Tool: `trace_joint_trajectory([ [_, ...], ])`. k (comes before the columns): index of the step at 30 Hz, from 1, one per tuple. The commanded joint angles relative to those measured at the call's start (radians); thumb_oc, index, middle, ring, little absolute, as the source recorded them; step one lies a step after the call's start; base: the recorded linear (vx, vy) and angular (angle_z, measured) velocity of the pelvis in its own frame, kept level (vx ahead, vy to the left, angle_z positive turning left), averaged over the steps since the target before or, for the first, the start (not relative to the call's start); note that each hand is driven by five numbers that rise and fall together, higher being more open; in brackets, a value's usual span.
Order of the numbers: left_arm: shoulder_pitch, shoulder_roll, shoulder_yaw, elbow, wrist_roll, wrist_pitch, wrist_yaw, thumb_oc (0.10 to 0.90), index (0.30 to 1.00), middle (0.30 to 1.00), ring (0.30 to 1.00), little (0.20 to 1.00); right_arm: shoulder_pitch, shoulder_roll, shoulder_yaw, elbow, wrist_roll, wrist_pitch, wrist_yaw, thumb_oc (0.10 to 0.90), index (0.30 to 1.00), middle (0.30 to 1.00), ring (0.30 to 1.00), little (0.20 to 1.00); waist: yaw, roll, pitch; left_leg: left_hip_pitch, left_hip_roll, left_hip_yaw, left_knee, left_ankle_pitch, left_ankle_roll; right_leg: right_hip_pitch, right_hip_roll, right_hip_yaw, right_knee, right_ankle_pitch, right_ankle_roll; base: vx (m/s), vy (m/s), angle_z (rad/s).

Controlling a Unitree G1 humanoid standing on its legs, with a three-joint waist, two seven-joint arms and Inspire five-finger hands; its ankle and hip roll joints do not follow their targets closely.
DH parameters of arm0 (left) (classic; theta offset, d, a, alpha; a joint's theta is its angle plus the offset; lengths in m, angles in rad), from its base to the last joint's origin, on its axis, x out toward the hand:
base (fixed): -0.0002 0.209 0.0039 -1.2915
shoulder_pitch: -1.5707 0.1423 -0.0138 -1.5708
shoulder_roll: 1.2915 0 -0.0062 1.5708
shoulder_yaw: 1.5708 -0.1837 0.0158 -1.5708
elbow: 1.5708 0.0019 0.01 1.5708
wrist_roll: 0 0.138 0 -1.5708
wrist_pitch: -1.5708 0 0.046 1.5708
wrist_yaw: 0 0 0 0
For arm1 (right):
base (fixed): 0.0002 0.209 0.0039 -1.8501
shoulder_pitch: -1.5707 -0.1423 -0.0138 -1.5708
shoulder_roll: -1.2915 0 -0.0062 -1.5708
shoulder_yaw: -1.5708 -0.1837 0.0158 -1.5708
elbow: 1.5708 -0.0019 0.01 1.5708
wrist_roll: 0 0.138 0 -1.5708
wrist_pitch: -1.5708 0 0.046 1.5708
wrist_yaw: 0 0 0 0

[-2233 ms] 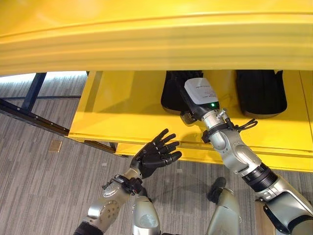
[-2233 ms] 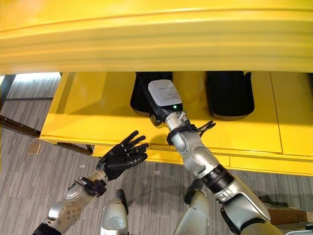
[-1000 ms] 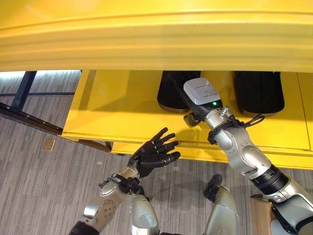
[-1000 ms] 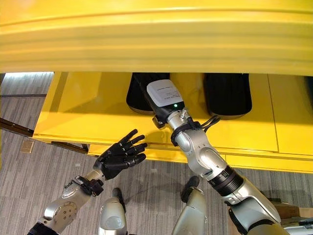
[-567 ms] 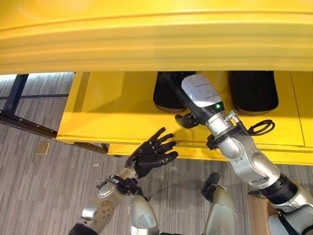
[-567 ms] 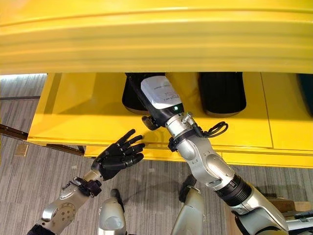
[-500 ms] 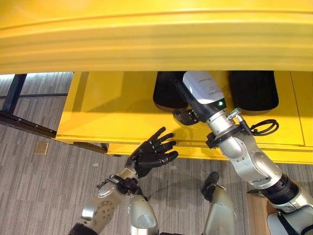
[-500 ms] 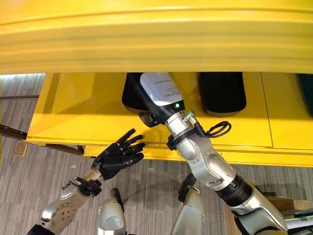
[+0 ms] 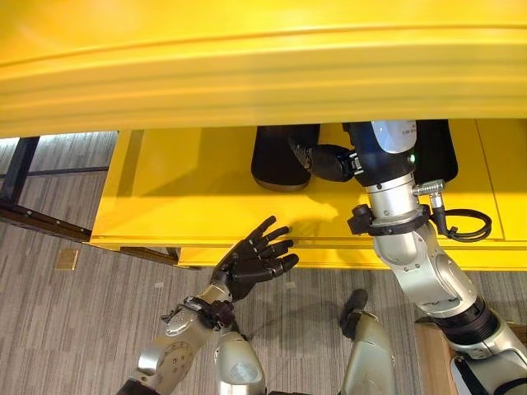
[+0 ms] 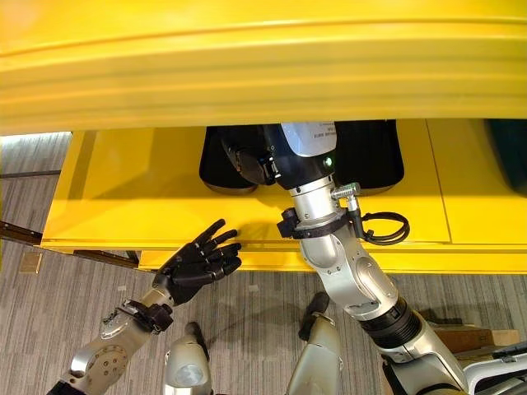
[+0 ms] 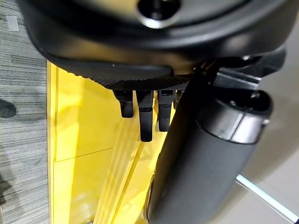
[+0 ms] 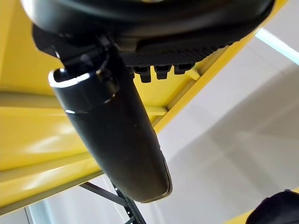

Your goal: Move parts from the plastic box to the shelf.

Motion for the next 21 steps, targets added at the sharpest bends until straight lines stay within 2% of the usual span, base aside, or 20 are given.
trace_joint_trajectory([
  [1, -0.024, -0.033, 0.036, -0.178, -0.010, -0.086, -0.046, 0.900, 1.000, 1.000, 1.000, 1.000, 0.028, -0.016, -0.044, -0.123, 0.025, -0.008, -0.040, 0.900, 1.000, 1.000, 1.000, 1.000, -0.036, 0.007, -0.106, -0.062, -0.015, 0.042, -0.028, 0.031, 0.112, 0.163, -0.036, 0.005, 0.129, -0.261, 0.078, -0.02, 0.019, -0.14],
  [5, 0.026, -0.027, 0.095, -0.174, 0.007, -0.099, -0.073, 0.900, 1.000, 1.000, 1.000, 1.000, 0.209, -0.077, -0.118, -0.071, 0.036, -0.055, -0.096, 0.900, 1.000, 1.000, 1.000, 1.000, -0.053, -0.007, -0.121, -0.040, -0.020, 0.047, -0.037, 0.025, 0.117, 0.197, -0.028, 0.002, 0.101, -0.260, 0.082, 0.00, -0.027, -0.12],
  [6, 0.063, -0.021, 0.128, -0.183, 0.017, -0.110, -0.083, 0.900, 1.000, 1.000, 1.000, 1.000, 0.312, -0.103, -0.170, -0.067, 0.042, -0.068, -0.120, 0.900, 1.000, 1.000, 1.000, 1.000, -0.061, -0.014, -0.129, -0.034, -0.018, 0.049, -0.036, 0.023, 0.120, 0.208, -0.022, 0.004, 0.093, -0.259, 0.081, 0.01, -0.112, 0.05],
  [8, 0.143, -0.003, 0.211, -0.206, 0.017, -0.112, -0.109, 0.900, 1.000, 1.000, 1.000, 1.000, 0.502, -0.138, -0.294, -0.066, 0.077, -0.162, -0.142, 0.900, 1.000, 1.000, 1.000, 1.000, -0.076, -0.029, -0.145, -0.027, -0.015, 0.049, -0.029, 0.017, 0.123, 0.225, -0.005, 0.007, 0.089, -0.266, 0.074, 0.03, -0.182, -0.08],
  [9, 0.166, 0.001, 0.235, -0.209, 0.014, -0.119, -0.109, 0.900, 1.000, 1.000, 1.000, 1.000, 0.548, -0.144, -0.329, -0.067, 0.096, -0.170, -0.140, 0.900, 1.000, 1.000, 1.000, 1.000, -0.080, -0.034, -0.151, -0.025, -0.012, 0.049, -0.026, 0.016, 0.122, 0.229, 0.000, 0.008, 0.089, -0.269, 0.071, 0.04, -0.223, -0.07],
  [11, 0.233, 0.006, 0.308, -0.220, 0.005, -0.131, -0.127, 0.900, 1.000, 1.000, 1.000, 1.000, 0.673, -0.154, -0.419, -0.078, 0.120, -0.258, -0.136, 0.900, 1.000, 1.000, 1.000, 1.000, -0.087, -0.045, -0.164, -0.014, -0.001, 0.051, -0.032, 0.022, 0.119, 0.243, 0.019, 0.005, 0.088, -0.282, 0.061, 0.03, -0.216, -0.25],
  [14, 0.281, 0.007, 0.356, -0.225, 0.011, -0.167, -0.126, 0.900, 1.000, 1.000, 1.000, 1.000, 0.736, -0.159, -0.464, -0.090, 0.140, -0.312, -0.119, 0.900, 1.000, 1.000, 1.000, 1.000, -0.088, -0.054, -0.175, -0.003, 0.019, 0.049, -0.044, 0.036, 0.112, 0.247, 0.039, 0.003, 0.096, -0.299, 0.052, 0.02, -0.215, -0.24],
  [15, 0.314, 0.003, 0.393, -0.221, -0.014, -0.194, -0.116, 0.900, 1.000, 1.000, 1.000, 1.000, 0.751, -0.170, -0.476, -0.085, 0.147, -0.337, -0.112, 0.900, 1.000, 1.000, 1.000, 1.000, -0.082, -0.062, -0.189, 0.011, 0.051, 0.041, -0.084, 0.071, 0.096, 0.255, 0.065, 0.008, 0.085, -0.311, 0.041, -0.02, -0.236, -0.22],
  [18, 0.321, 0.004, 0.415, -0.199, -0.014, -0.207, -0.159, 0.900, 1.000, 1.000, 1.000, 1.000, 0.725, -0.192, -0.460, -0.058, 0.134, -0.338, -0.123, 0.900, 1.000, 1.000, 1.000, 1.000, -0.069, -0.070, -0.202, 0.011, 0.068, 0.023, -0.110, 0.117, 0.077, 0.267, 0.092, 0.009, 0.039, -0.305, 0.034, -0.09, -0.170, -0.11],
  [19, 0.300, 0.003, 0.405, -0.185, -0.026, -0.204, -0.184, 0.900, 1.000, 1.000, 1.000, 1.000, 0.710, -0.205, -0.455, -0.034, 0.141, -0.312, -0.128, 0.900, 1.000, 1.000, 1.000, 1.000, -0.066, -0.071, -0.201, -0.019, 0.063, -0.004, -0.070, 0.144, 0.069, 0.273, 0.106, 0.012, 0.014, -0.299, 0.028, -0.16, -0.075, 0.07],
  [20, 0.288, 0.002, 0.400, -0.177, -0.033, -0.201, -0.201, 0.900, 1.000, 1.000, 1.000, 1.000, 0.700, -0.212, -0.453, -0.020, 0.154, -0.293, -0.129, 0.900, 1.000, 1.000, 1.000, 1.000, -0.066, -0.075, -0.198, -0.030, 0.042, -0.006, -0.039, 0.125, 0.076, 0.276, 0.104, 0.013, -0.001, -0.293, 0.029, -0.22, -0.037, 0.06],
  [21, 0.271, 0.003, 0.395, -0.161, -0.030, -0.197, -0.234, 0.900, 1.000, 1.000, 1.000, 1.000, 0.686, -0.226, -0.457, 0.012, 0.186, -0.288, -0.131, 0.900, 1.000, 1.000, 1.000, 1.000, -0.073, -0.078, -0.203, -0.039, -0.033, 0.003, -0.008, 0.051, 0.105, 0.290, 0.095, 0.012, -0.053, -0.266, 0.039, -0.18, 0.025, 0.13],
])
